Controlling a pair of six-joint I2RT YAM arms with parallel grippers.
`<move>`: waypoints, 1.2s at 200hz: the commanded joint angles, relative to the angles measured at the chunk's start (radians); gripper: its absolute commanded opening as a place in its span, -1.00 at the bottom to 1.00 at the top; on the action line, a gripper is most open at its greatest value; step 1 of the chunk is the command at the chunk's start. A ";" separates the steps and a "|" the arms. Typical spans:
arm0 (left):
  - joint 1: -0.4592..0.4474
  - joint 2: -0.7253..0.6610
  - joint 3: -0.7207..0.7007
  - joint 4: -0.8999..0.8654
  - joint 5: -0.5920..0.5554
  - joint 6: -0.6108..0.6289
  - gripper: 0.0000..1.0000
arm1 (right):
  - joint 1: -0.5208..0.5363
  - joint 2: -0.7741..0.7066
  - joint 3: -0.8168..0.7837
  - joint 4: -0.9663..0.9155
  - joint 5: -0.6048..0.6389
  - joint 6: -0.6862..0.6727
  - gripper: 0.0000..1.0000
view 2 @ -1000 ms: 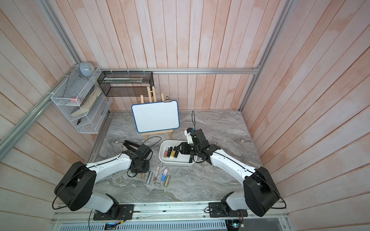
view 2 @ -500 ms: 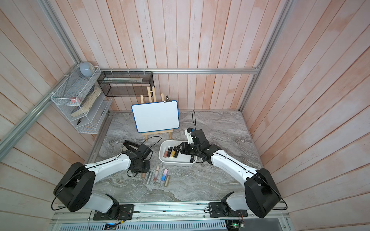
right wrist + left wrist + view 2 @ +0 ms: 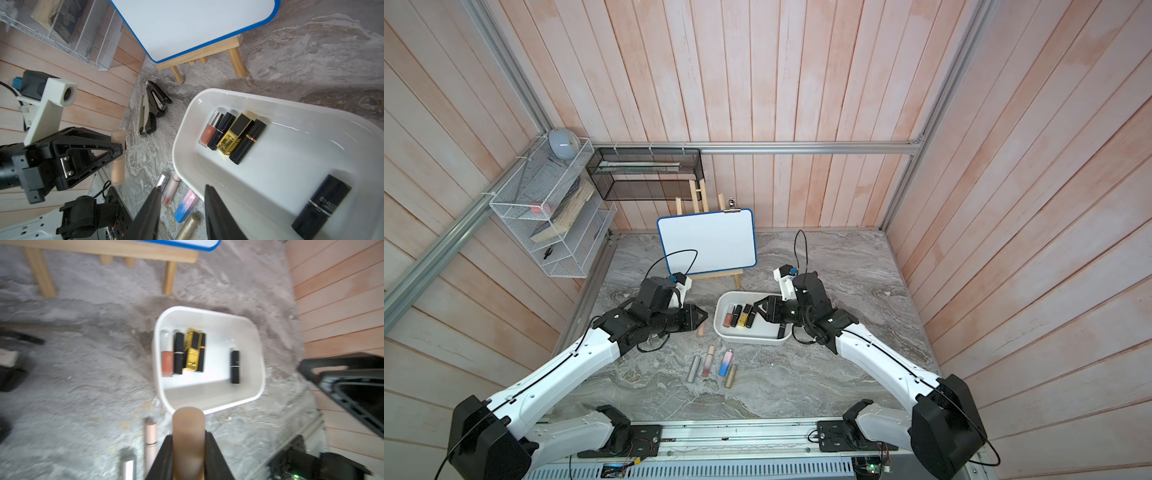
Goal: Put the lipstick into the storage box
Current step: Pick up the lipstick at the center of the board.
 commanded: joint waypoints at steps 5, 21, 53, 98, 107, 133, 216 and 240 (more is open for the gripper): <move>0.009 -0.018 -0.037 0.262 0.251 -0.069 -0.52 | -0.011 -0.041 -0.026 0.089 -0.139 0.023 -0.21; 0.011 -0.004 -0.054 0.387 0.342 -0.123 -0.51 | 0.002 -0.053 -0.029 0.122 -0.199 0.021 -0.18; 0.012 0.041 -0.091 0.597 0.456 -0.241 -0.51 | 0.088 -0.055 0.010 0.119 -0.215 -0.026 -0.07; 0.009 0.038 -0.101 0.641 0.472 -0.264 -0.51 | 0.143 -0.046 0.039 0.124 -0.196 -0.032 -0.06; 0.008 0.032 -0.101 0.638 0.471 -0.264 -0.51 | 0.146 -0.042 0.042 0.131 -0.197 -0.029 -0.06; 0.006 0.025 -0.101 0.629 0.468 -0.263 -0.51 | 0.168 -0.020 0.057 0.152 -0.203 -0.022 -0.06; -0.003 0.020 -0.103 0.629 0.474 -0.260 -0.51 | 0.192 0.039 0.096 0.184 -0.166 -0.001 -0.16; -0.006 0.019 -0.106 0.631 0.476 -0.259 -0.51 | 0.192 0.047 0.095 0.196 -0.162 0.010 -0.32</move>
